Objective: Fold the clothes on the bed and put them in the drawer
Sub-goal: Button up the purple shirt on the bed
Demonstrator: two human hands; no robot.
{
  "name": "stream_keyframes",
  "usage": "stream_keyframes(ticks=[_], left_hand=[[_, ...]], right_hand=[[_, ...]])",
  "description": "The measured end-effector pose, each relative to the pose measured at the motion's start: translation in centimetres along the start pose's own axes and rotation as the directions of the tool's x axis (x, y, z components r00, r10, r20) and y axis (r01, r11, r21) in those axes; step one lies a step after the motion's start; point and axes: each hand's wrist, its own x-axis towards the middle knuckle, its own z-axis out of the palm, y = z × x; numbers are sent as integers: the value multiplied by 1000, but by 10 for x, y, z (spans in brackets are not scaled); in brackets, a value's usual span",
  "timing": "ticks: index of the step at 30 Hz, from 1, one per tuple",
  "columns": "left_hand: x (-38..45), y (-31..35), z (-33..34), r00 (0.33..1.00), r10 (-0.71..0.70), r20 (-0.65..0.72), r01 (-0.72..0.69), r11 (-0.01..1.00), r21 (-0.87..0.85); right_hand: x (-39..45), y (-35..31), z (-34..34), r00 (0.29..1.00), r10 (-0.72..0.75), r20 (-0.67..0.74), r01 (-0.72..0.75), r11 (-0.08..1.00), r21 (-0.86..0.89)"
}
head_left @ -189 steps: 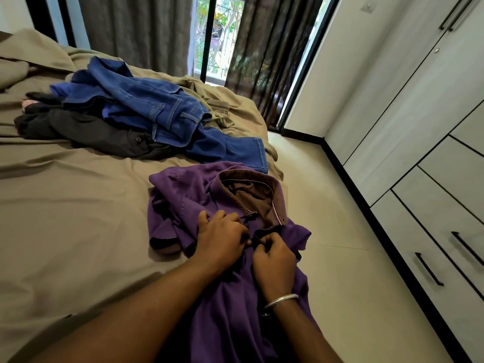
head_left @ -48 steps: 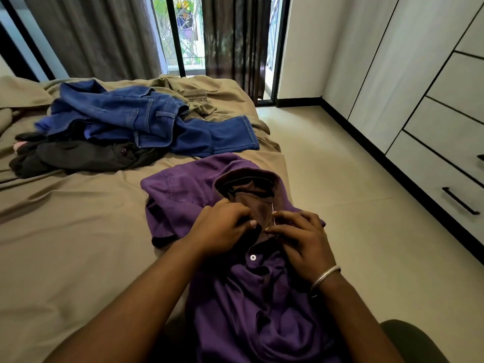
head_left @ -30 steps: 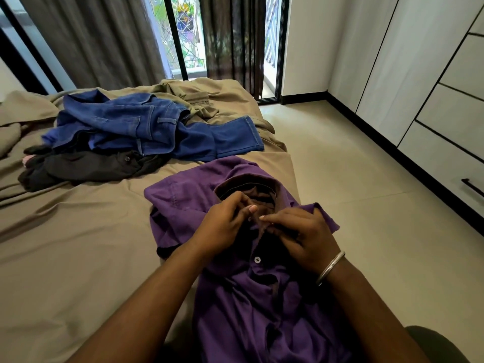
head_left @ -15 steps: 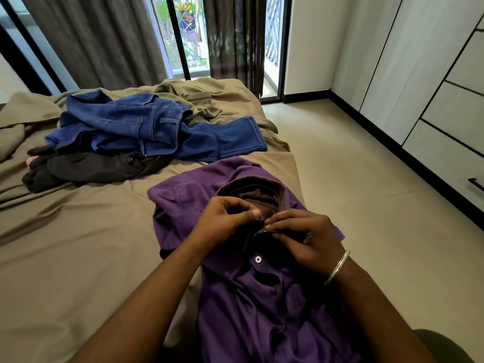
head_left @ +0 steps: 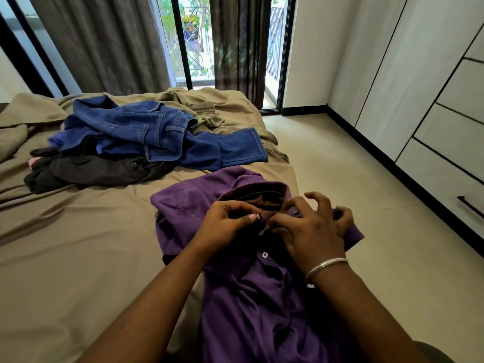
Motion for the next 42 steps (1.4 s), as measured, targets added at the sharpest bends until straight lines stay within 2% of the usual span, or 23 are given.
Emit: stream_keyframes(ticks=[2,6,9,13,17,25,32,37,42], left_hand=[[1,-2,1,1000,2,-20,-2,1000,20],[0,-3,1,1000,-4,-22,4,1000,22],[1,-3,0,1000,-8,-10,8,1000,27],[0,1,3,1000,-13,25,13,1000,13],[-1,4,4,998,-31,56,36,995,-90],[1,4,0,997,-52,56,64,968,-242],[-2,8,-3,992,-40,122,68,970,-234],[-4,4,-1,996,-12,88,22,993,-115],[-5,4,-3,991,10,136,-9,1000,-9]], right_hand=[[2,-3,-1,999,-35,-6,35,999,10],[8,-5,2,960,-279,-28,277,930,240],[14,-5,5,948,-317,11,294,892,344],[19,-3,3,962,-260,79,181,831,526],[22,-2,3,983,-175,49,117,814,569],[19,-2,10,991,-131,-37,123,749,651],[20,3,12,991,-135,-21,115,744,658],[20,2,11,988,-153,2,114,743,659],[17,7,8,985,-167,52,82,702,707]])
